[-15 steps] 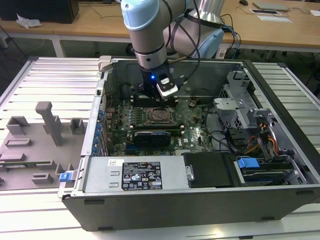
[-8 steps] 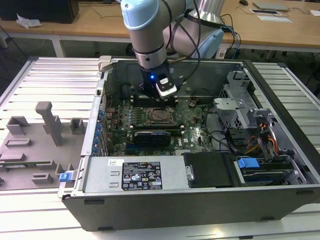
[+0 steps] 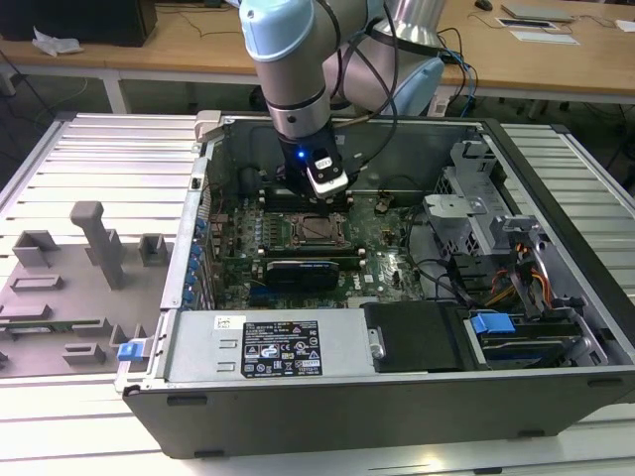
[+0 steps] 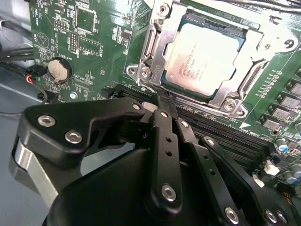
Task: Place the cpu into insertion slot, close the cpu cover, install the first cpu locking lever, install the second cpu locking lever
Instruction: 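Install the first cpu locking lever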
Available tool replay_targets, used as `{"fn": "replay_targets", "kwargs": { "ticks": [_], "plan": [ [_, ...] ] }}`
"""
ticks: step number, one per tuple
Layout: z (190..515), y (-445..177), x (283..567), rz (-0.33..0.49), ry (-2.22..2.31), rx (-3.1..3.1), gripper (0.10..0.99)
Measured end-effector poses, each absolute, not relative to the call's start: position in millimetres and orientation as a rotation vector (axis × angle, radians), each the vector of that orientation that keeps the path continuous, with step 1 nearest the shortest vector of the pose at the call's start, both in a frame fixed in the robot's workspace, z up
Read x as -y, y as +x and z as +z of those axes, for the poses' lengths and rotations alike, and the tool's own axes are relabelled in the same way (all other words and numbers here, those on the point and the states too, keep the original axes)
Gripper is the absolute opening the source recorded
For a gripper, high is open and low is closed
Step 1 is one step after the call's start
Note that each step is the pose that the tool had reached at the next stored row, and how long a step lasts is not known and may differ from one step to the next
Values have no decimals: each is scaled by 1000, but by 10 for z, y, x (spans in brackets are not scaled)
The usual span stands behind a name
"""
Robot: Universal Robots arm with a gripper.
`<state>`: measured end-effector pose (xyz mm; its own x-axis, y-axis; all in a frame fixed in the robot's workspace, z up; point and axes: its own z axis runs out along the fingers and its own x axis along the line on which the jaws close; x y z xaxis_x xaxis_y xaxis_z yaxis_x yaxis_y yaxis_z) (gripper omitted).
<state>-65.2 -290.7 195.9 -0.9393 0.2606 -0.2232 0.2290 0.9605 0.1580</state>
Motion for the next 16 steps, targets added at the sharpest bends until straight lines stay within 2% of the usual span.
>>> {"fn": "replay_targets", "kwargs": {
  "ticks": [16],
  "plan": [
    [1960, -636, 2926, 193, 365, -2868, 106]
  ]
}}
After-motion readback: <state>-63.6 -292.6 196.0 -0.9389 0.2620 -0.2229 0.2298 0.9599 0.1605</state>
